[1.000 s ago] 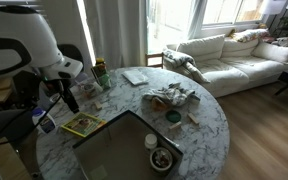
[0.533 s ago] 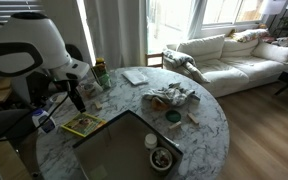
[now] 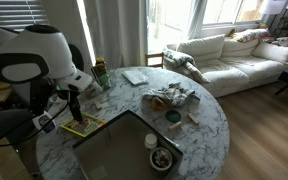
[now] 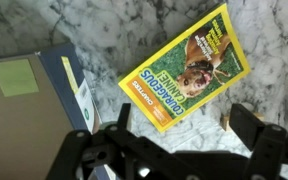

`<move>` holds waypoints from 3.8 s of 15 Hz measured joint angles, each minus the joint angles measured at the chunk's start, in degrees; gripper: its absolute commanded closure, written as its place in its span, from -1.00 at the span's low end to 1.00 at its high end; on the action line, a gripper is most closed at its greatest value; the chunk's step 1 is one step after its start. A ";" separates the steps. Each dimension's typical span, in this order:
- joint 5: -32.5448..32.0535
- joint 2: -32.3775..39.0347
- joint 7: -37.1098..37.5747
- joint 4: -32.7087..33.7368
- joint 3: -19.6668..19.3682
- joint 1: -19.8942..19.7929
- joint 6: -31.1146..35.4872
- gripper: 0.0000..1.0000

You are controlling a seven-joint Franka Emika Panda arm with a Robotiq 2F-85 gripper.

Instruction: Put the yellow book in the storage box

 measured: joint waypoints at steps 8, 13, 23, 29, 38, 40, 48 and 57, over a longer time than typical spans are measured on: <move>6.14 8.35 -1.58 -0.03 -2.11 -0.01 -2.03 -1.00; 8.24 14.36 -1.58 0.00 -1.38 0.19 4.04 -1.00; 30.58 21.19 -17.61 0.31 0.94 0.58 15.58 -0.90; 42.82 21.98 -30.29 0.65 1.15 0.57 17.43 -0.86; 56.00 24.08 -42.29 1.62 1.65 0.57 18.79 -0.75; 58.56 24.48 -44.22 2.11 1.67 0.57 18.79 -0.61; 62.18 25.93 -47.19 3.44 1.66 0.43 18.85 0.31; 62.19 26.49 -47.18 4.50 1.65 0.34 18.85 0.01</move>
